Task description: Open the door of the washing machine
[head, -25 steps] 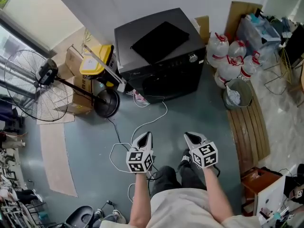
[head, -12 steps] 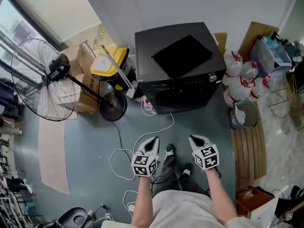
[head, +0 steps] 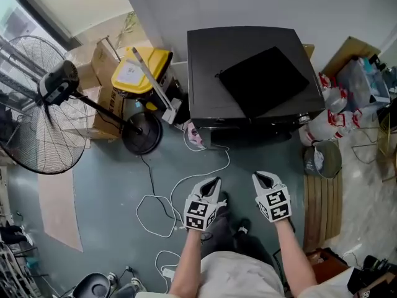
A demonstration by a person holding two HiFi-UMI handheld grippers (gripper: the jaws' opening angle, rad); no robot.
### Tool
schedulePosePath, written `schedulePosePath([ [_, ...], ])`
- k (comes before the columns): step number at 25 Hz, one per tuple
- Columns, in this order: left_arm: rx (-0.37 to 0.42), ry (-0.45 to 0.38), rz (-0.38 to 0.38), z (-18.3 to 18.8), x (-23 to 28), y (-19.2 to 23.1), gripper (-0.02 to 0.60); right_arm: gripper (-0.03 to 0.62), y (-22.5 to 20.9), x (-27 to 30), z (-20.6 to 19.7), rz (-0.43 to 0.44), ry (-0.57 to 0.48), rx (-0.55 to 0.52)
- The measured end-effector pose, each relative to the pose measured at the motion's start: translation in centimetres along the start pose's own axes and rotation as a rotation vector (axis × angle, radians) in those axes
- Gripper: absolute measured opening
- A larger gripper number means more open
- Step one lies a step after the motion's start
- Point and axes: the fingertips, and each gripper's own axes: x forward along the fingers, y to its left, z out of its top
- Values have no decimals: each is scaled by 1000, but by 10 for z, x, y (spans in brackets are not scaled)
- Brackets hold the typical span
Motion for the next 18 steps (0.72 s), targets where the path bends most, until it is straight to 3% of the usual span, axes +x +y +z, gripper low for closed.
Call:
schedulePosePath([
  [5,-4,44,-29,-14,48,36,57,0,-3,50,22,50,-62,-31],
  [11,3,51,-56,-23,97,60,57,0,-42,90,12,-79,-124,30],
  [15,33,84,-98,-42,124,72,58,0,-62,107,-2,-141,-92,-69],
  [18,57,119,-87,-58,139,92,60,59,-67,127,-8,-91,-41,-194],
])
